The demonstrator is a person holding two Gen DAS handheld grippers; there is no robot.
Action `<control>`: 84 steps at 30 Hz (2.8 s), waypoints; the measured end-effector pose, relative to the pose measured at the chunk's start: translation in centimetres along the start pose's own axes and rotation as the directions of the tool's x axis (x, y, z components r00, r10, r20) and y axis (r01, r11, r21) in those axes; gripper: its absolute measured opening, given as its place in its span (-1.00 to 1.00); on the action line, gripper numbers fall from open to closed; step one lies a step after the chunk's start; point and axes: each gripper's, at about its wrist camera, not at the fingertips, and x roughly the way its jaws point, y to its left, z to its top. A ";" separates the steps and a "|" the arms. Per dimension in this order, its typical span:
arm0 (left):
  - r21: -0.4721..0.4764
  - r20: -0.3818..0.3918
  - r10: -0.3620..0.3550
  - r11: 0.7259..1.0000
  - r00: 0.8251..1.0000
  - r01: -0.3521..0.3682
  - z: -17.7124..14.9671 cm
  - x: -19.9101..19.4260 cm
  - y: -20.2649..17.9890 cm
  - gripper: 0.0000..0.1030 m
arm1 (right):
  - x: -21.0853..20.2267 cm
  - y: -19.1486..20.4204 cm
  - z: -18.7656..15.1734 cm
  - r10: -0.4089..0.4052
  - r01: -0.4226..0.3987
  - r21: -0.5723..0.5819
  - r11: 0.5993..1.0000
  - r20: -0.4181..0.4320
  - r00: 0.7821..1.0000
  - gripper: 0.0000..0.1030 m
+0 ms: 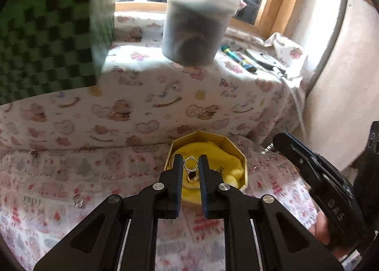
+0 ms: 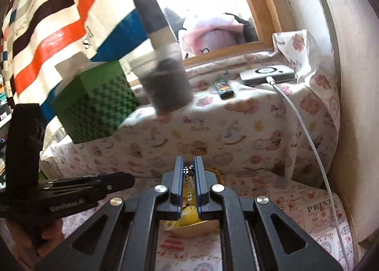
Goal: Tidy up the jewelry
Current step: 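Carry the ring and keyring into the gold box with both tools, then open both tools over the gold box and withdraw them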
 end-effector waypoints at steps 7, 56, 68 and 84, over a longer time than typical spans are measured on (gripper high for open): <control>-0.006 0.008 -0.036 0.999 0.999 0.036 -0.5 3.8 0.6 -0.77 | 1.9 -1.6 -0.5 0.070 -0.070 0.021 0.997 -0.010 0.998 -0.85; -0.024 0.482 0.205 0.975 0.852 -0.221 -1.4 -12.7 6.1 0.93 | -0.1 2.8 -1.3 0.042 -0.038 -0.081 0.996 0.043 0.998 -0.10; -0.082 0.483 0.287 0.955 0.827 -0.284 -4.3 -15.0 10.2 0.99 | 0.3 3.6 -2.2 -0.011 0.018 -0.122 0.992 0.056 0.998 0.36; -0.210 0.057 0.370 0.912 0.927 -0.352 -1.5 -2.7 24.1 0.26 | 2.2 4.4 -3.7 -0.225 0.228 -0.185 0.956 0.040 0.974 0.43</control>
